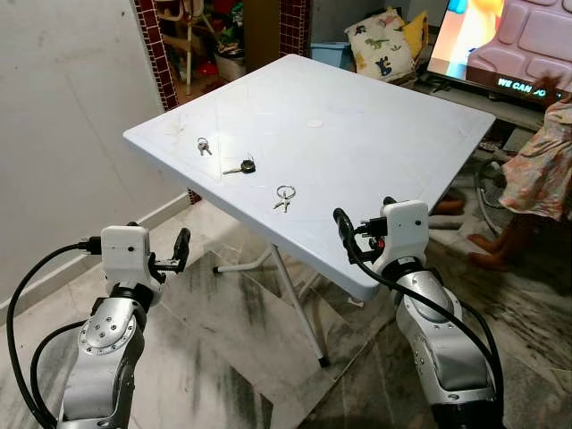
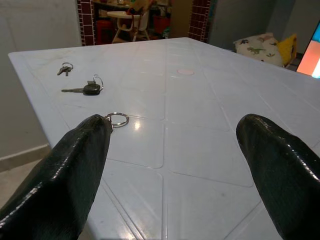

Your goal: Hang keys on a hook

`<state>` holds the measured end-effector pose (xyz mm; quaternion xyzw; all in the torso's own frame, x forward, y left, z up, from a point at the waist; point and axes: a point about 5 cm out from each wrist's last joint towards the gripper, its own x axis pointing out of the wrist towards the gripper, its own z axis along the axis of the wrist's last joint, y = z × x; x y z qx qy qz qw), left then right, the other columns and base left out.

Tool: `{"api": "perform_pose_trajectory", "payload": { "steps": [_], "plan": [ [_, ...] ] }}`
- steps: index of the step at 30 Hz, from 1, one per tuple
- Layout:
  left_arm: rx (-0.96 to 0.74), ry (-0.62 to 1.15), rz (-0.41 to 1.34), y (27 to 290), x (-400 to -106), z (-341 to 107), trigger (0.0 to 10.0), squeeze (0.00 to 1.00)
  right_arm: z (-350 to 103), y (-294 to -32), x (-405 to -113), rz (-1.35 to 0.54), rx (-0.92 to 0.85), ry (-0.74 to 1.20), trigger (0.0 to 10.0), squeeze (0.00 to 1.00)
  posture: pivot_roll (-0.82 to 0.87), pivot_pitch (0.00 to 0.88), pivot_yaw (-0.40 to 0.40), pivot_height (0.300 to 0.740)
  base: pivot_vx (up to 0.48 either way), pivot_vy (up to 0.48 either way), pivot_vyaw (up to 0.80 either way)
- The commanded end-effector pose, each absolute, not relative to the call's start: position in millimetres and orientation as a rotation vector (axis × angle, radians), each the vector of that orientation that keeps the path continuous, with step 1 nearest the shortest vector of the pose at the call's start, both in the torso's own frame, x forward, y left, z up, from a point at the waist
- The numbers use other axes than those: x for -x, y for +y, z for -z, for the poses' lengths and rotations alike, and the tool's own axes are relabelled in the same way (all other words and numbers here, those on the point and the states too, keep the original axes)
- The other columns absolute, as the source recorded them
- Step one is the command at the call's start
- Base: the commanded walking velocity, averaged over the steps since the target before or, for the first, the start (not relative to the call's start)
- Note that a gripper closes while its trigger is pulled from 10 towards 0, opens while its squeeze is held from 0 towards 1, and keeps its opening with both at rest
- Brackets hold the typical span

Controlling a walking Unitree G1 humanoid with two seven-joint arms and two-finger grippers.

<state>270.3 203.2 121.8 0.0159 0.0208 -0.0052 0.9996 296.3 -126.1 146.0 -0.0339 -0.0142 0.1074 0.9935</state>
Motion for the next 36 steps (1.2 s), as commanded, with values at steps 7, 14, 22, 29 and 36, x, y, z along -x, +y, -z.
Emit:
{"api": "perform_pose_trajectory", "payload": {
  "steps": [7,14,22,29,36],
  "plan": [
    [-0.026,0.032,0.027,201.3,-270.0,-127.8,10.0,0.0,-149.7,-119.8,-291.5,-0.288,0.105,-0.063,10.0,0.0,0.01,0.0,0.003,0.74,0.0,0.0,0.0],
    [-0.024,0.037,0.034,200.8,-270.7,-127.6,10.0,0.0,-148.0,-115.9,-289.4,-0.32,0.144,-0.07,10.0,0.0,0.01,0.0,0.004,0.74,0.114,0.0,0.0],
    [-0.018,0.041,0.04,199.1,-271.3,-127.0,10.0,0.0,-146.5,-117.4,-289.7,-0.316,0.161,-0.069,10.0,0.0,0.01,0.0,0.003,0.74,0.289,0.0,0.0],
    [-0.015,0.043,0.046,197.5,-271.5,-126.6,10.0,0.0,-146.1,-118.0,-289.7,-0.316,0.168,-0.069,10.0,0.0,0.01,0.0,0.003,0.74,0.312,0.0,0.0],
    [-0.013,0.045,0.05,196.1,-272.0,-126.5,10.0,0.0,-145.2,-117.7,-289.7,-0.317,0.173,-0.068,10.0,0.0,0.01,0.0,0.004,0.74,0.311,0.0,0.0]
  ]
}}
